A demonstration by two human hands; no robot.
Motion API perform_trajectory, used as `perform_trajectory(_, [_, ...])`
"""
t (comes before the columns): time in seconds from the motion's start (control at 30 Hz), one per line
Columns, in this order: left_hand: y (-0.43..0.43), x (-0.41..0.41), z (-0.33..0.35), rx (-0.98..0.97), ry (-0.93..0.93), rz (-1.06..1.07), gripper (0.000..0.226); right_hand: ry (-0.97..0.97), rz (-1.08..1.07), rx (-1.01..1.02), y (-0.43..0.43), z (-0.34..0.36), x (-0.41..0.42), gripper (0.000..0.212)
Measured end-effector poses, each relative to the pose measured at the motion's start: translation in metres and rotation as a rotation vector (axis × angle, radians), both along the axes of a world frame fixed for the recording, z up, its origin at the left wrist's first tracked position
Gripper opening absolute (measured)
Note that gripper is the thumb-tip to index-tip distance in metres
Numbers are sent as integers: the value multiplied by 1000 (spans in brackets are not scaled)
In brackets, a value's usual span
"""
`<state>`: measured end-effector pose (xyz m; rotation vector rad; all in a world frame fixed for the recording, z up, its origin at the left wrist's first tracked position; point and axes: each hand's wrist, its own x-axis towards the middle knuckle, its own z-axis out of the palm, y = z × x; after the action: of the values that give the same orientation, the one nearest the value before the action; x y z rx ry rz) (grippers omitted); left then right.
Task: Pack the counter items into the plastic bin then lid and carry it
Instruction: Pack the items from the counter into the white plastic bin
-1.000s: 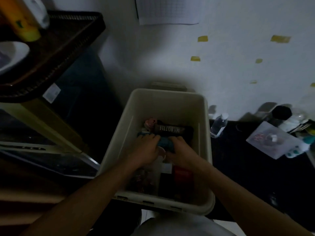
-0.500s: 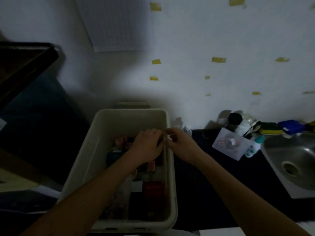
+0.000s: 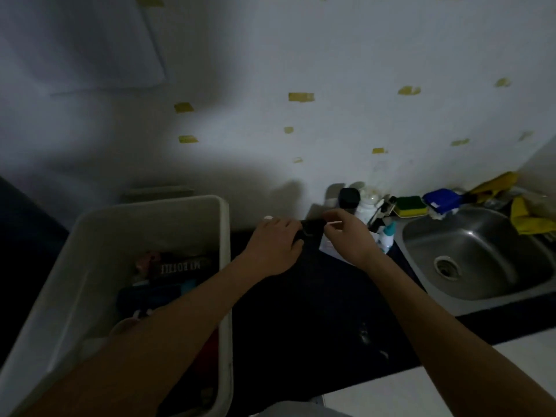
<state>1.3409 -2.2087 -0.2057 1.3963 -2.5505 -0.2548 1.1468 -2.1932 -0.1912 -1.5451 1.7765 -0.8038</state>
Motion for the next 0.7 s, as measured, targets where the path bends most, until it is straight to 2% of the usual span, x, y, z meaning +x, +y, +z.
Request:
perform_trajectory(0.27, [-21,-61,-17,70,-6,-22,42,3,-28,36,-16,-39,-60,34])
perform_trajectory(0.47, [-34,-100,-34,120,-38,-2,40,114,-19,-2,-41,-70,-99,34])
perform_trajectory(0.7, [-36,-131,-55,165,-11,35,23,159,-32,92,-64,-110,-119,47])
